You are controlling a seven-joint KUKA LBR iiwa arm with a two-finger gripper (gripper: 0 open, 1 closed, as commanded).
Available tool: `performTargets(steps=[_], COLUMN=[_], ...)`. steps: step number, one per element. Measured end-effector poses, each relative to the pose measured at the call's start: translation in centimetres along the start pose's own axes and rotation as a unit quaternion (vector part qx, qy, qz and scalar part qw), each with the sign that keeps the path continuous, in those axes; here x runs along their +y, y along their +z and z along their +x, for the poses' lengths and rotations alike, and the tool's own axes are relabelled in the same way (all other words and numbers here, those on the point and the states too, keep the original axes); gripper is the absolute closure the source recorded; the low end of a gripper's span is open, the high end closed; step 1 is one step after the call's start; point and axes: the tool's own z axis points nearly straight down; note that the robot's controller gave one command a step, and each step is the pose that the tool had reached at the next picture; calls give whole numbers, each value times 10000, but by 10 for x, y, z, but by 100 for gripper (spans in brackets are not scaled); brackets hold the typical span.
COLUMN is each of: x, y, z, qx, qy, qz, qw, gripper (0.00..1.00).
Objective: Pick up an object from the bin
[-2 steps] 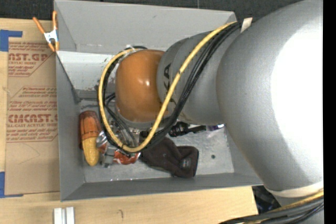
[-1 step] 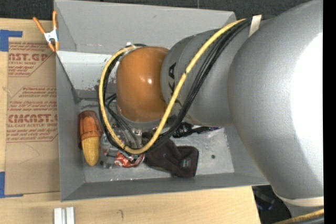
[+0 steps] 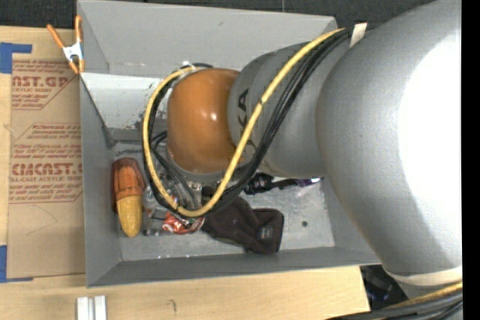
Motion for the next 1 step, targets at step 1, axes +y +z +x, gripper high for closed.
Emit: performTargets(steps=[1], x=[-5], y=[-17], z=[-5], qx=[103], qy=[42], qz=[66], qw=[9999], gripper=[100])
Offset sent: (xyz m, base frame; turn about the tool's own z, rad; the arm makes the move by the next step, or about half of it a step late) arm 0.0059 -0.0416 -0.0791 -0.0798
